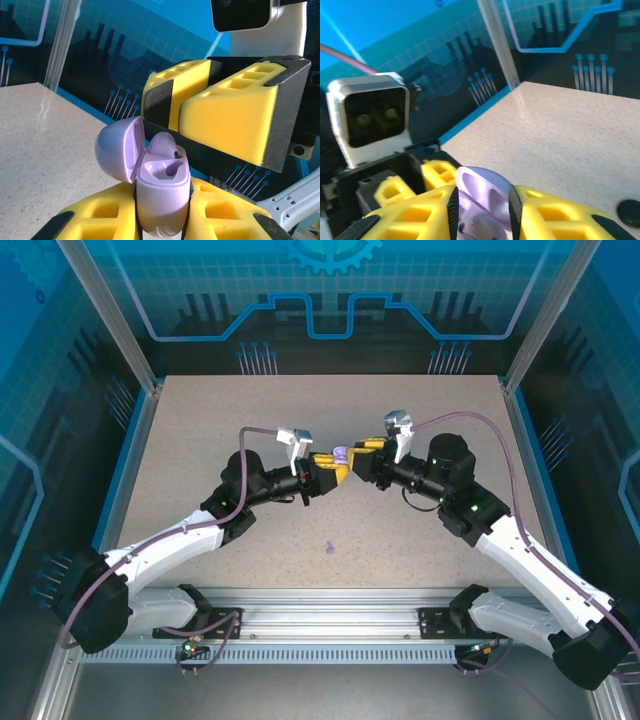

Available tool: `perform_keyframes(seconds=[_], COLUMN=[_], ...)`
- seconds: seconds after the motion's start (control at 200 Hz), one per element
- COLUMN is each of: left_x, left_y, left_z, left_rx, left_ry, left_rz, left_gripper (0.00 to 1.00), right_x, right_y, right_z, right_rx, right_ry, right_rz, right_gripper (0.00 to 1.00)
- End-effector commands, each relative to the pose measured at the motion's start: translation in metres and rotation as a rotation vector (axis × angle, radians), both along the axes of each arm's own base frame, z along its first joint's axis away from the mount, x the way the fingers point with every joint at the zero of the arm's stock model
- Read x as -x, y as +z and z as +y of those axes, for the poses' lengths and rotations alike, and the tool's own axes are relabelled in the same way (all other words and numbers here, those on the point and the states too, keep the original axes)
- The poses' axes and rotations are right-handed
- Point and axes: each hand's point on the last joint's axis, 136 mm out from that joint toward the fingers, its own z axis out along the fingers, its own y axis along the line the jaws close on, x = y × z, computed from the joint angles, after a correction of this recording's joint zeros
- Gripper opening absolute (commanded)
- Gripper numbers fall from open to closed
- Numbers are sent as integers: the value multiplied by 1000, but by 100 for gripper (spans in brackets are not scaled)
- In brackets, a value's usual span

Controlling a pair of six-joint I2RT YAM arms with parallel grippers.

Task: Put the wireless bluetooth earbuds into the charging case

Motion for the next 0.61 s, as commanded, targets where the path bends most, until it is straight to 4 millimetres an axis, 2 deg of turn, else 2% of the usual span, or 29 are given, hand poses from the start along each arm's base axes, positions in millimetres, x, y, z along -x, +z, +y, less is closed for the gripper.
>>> perform_keyframes(seconds=[0.0,0.19,0.32,0.465,0.6], left_x=[-8,-23,-29,-28,-24], left_y=[6,-7,-9,-6,0], left_z=[2,15,32,50,67], left_rx=[-17,-79,-85,-102,-105], left_ry=[55,131,168,217,255], left_rz=[-17,42,80,72,62], left_gripper=[0,0,0,0,0], right_x=[-15,-29,-25,-13,6], right_y=[-7,-50,-86,-125,-164], right_z=[-22,-63,-74,-65,-37], right_rx=[76,233,338,392,414], right_ry=[-158,-353,-357,-268,-106], right_rz=[32,171,271,376,477], right_gripper=[37,38,40,40,41])
